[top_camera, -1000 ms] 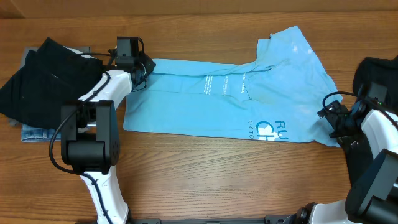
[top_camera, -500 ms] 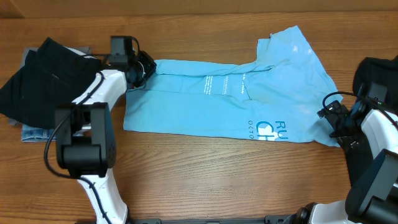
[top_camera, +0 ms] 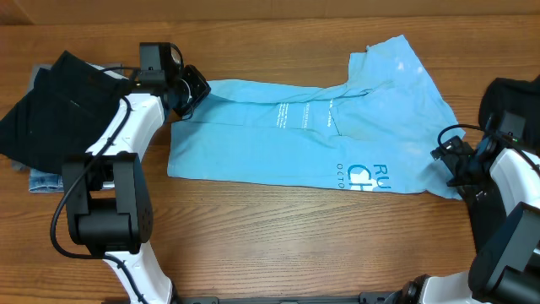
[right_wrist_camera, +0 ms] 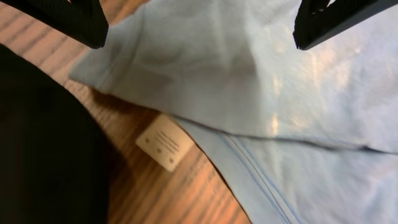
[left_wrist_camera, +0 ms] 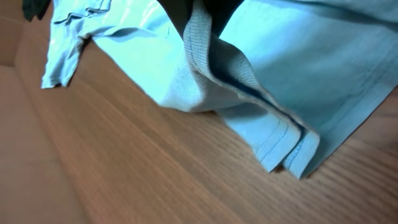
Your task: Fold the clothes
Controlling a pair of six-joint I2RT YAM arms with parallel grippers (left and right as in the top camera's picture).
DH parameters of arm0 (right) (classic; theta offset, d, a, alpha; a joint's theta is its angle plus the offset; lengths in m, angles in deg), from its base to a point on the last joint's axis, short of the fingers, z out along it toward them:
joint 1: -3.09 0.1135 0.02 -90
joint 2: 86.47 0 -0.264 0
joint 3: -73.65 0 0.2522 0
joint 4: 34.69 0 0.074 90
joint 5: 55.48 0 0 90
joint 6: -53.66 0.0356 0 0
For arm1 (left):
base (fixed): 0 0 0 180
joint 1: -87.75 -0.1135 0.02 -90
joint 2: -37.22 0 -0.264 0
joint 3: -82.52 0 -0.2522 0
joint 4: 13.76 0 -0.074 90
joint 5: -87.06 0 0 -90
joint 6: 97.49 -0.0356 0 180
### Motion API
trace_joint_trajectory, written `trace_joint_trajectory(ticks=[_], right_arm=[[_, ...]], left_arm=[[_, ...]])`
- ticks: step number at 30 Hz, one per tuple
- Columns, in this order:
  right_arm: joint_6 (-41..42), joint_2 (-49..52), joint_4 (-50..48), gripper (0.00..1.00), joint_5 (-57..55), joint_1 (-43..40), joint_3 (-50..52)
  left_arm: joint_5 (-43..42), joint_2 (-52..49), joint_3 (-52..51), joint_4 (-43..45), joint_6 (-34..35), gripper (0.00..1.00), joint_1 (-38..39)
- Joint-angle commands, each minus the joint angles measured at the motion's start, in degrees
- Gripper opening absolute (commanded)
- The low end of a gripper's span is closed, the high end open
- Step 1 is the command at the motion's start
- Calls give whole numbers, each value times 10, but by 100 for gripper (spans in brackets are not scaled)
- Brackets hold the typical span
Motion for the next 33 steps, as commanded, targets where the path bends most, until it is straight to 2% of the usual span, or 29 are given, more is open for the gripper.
trace_joint_trajectory(ticks=[1,5,8,11,13,14,20,24,29,33], right_arm=[[2,1,-28,100,1,-3,-13],[2,1,-26,100,6,-3,-13],[1,1,-12,100,51,-3,-13],[-57,1,-9,100,74,-3,-13],[-99,1,-13,84,100,-2,-20],[-107,1,-12,79,111,-1,-27],[-164,1,29,76,158,14,-141],[-176,1,1,54,155,51,-213],[-183,5,-102,54,109,98,-225],[-212,32,-130,56,106,128,-225]], left_arm=[[-8,14,7,-20,-35,7,-3],[-6,14,7,-46,-65,9,-5],[-6,14,7,-61,-83,9,-7],[-6,14,7,-69,-83,11,-7],[-6,14,7,-72,-83,10,-7],[-6,14,7,-74,-83,10,-7],[-3,14,7,-75,-83,8,-7],[12,14,7,-79,-99,7,-7],[23,14,7,-101,-107,7,-6],[40,14,7,-138,-116,4,-6]])
